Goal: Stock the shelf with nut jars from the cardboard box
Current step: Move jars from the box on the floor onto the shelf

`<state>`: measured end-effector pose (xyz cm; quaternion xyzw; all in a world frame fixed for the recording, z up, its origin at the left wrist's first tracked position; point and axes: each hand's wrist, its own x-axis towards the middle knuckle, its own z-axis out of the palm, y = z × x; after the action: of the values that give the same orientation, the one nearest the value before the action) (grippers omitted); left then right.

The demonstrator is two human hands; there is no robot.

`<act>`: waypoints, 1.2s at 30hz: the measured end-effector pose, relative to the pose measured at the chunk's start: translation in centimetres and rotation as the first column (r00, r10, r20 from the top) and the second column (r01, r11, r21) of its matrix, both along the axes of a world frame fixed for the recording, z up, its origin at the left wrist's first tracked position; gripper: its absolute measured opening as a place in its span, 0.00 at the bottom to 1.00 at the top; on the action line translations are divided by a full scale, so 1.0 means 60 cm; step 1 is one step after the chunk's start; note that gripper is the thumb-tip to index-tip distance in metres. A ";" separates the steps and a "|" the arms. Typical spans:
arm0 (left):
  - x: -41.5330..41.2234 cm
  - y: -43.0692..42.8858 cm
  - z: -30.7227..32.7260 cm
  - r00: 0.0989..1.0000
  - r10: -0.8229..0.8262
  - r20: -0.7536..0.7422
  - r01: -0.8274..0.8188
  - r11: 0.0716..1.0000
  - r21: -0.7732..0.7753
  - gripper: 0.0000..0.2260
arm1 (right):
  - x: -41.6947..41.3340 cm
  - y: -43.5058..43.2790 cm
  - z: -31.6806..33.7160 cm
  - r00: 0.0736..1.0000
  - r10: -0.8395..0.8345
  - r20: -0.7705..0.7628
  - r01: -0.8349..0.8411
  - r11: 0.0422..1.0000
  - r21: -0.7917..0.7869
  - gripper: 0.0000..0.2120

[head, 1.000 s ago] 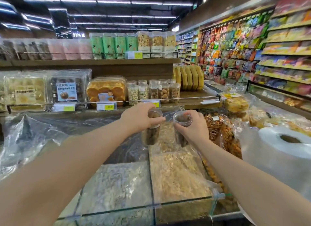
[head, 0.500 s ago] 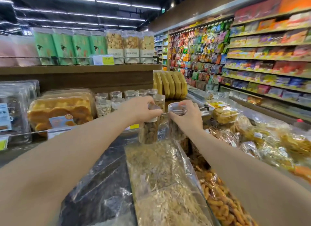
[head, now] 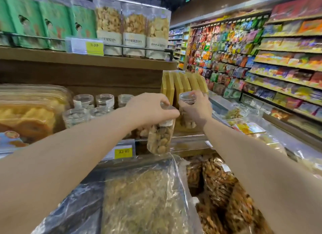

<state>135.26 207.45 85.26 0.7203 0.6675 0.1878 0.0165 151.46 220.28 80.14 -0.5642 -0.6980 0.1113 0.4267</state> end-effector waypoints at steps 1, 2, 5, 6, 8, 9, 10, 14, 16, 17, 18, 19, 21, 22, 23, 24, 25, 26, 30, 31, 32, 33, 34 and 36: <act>-0.001 0.011 -0.005 1.000 0.002 -0.007 -0.002 1.000 -0.006 0.26 | -0.005 0.028 -0.008 0.999 0.035 0.001 -0.035 0.999 -0.023 0.22; -0.003 0.022 -0.010 1.000 0.000 -0.018 -0.001 1.000 -0.014 0.26 | -0.011 0.054 -0.015 0.997 0.075 0.006 -0.075 0.996 -0.041 0.22; -0.011 0.051 -0.028 0.999 -0.007 -0.045 0.005 0.999 -0.036 0.27 | -0.033 0.117 -0.034 0.992 0.127 0.015 -0.126 0.991 -0.042 0.20; -0.014 0.058 -0.034 0.999 -0.006 -0.053 0.003 0.999 -0.046 0.29 | -0.042 0.132 -0.040 0.992 0.122 0.018 -0.121 0.992 -0.043 0.21; -0.014 0.066 -0.042 0.999 -0.008 -0.040 0.005 0.998 -0.064 0.33 | -0.056 0.155 -0.054 0.990 0.134 0.045 -0.130 0.988 -0.086 0.23; -0.011 0.066 -0.042 1.000 -0.013 -0.020 0.012 0.997 -0.073 0.33 | -0.061 0.163 -0.058 0.984 0.162 0.067 -0.153 0.980 -0.125 0.23; -0.007 0.067 -0.041 1.000 -0.020 0.004 0.020 0.996 -0.085 0.33 | -0.064 0.168 -0.060 0.976 0.197 0.088 -0.181 0.970 -0.161 0.24; 0.018 0.072 -0.029 0.995 -0.077 0.062 0.081 0.993 -0.082 0.31 | -0.052 0.171 -0.050 0.969 0.228 0.097 -0.199 0.950 -0.241 0.28; 0.035 0.079 -0.021 0.993 -0.107 0.041 0.109 0.993 -0.037 0.30 | -0.034 0.164 -0.042 0.977 0.211 0.037 -0.200 0.959 -0.200 0.28; 0.044 0.083 -0.015 0.993 -0.112 0.028 0.112 0.994 -0.009 0.30 | -0.021 0.160 -0.038 0.981 0.191 0.017 -0.186 0.968 -0.167 0.27; 0.054 0.088 -0.009 0.994 -0.109 0.016 0.109 0.994 0.019 0.29 | -0.006 0.155 -0.033 0.987 0.159 0.012 -0.155 0.979 -0.134 0.26; 0.065 0.093 -0.001 0.994 -0.106 0.009 0.105 0.993 0.045 0.27 | 0.011 0.151 -0.029 0.993 0.118 0.008 -0.116 0.987 -0.110 0.24; 0.082 0.112 0.013 0.995 -0.098 0.028 0.096 0.993 0.069 0.25 | 0.049 0.142 -0.026 0.999 0.038 -0.015 -0.039 0.996 -0.081 0.22; 0.090 0.122 0.018 0.995 -0.096 0.032 0.093 0.993 0.077 0.25 | 0.068 0.138 -0.026 0.999 0.003 -0.036 -0.006 0.997 -0.074 0.21; 0.096 0.135 0.022 0.995 -0.100 0.017 0.099 0.991 0.088 0.25 | 0.084 0.133 -0.028 0.998 -0.026 -0.055 0.022 0.997 -0.070 0.20; 0.102 0.148 0.025 0.993 -0.112 -0.019 0.114 0.989 0.091 0.26 | 0.097 0.129 -0.030 0.998 -0.044 -0.055 0.041 0.997 -0.061 0.20; 0.107 0.161 0.026 0.989 -0.134 -0.067 0.139 0.987 0.075 0.27 | 0.108 0.124 -0.033 0.998 -0.053 -0.036 0.051 0.998 -0.049 0.19; 0.110 0.173 0.025 0.981 -0.162 -0.111 0.166 0.986 0.033 0.28 | 0.116 0.119 -0.035 0.998 -0.056 -0.007 0.055 0.998 -0.036 0.19; 0.106 0.207 0.009 0.941 -0.272 -0.202 0.227 0.948 -0.222 0.30 | 0.137 0.104 -0.036 0.997 -0.037 0.074 0.040 0.998 -0.048 0.19; 0.102 0.215 0.003 0.926 -0.306 -0.223 0.238 0.928 -0.287 0.30 | 0.139 0.100 -0.035 0.996 -0.030 0.082 0.035 0.998 -0.056 0.19; 0.098 0.221 -0.001 0.911 -0.338 -0.237 0.247 0.906 -0.344 0.29 | 0.139 0.096 -0.034 0.996 -0.027 0.085 0.032 0.998 -0.058 0.19; 0.094 0.225 -0.002 0.901 -0.360 -0.241 0.251 0.887 -0.387 0.29 | 0.139 0.093 -0.035 0.996 -0.029 0.087 0.034 0.998 -0.050 0.19; 0.090 0.230 -0.003 0.897 -0.371 -0.241 0.251 0.875 -0.414 0.28 | 0.138 0.091 -0.036 0.995 -0.036 0.089 0.040 0.999 -0.038 0.19; 0.084 0.234 -0.004 0.893 -0.374 -0.252 0.238 0.865 -0.441 0.28 | 0.133 0.084 -0.039 0.995 -0.045 0.085 0.048 0.998 -0.033 0.19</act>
<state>140.31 221.47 85.03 0.8206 0.5600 -0.0800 0.0812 159.45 225.32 77.79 -0.5917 -0.7002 0.0896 0.3893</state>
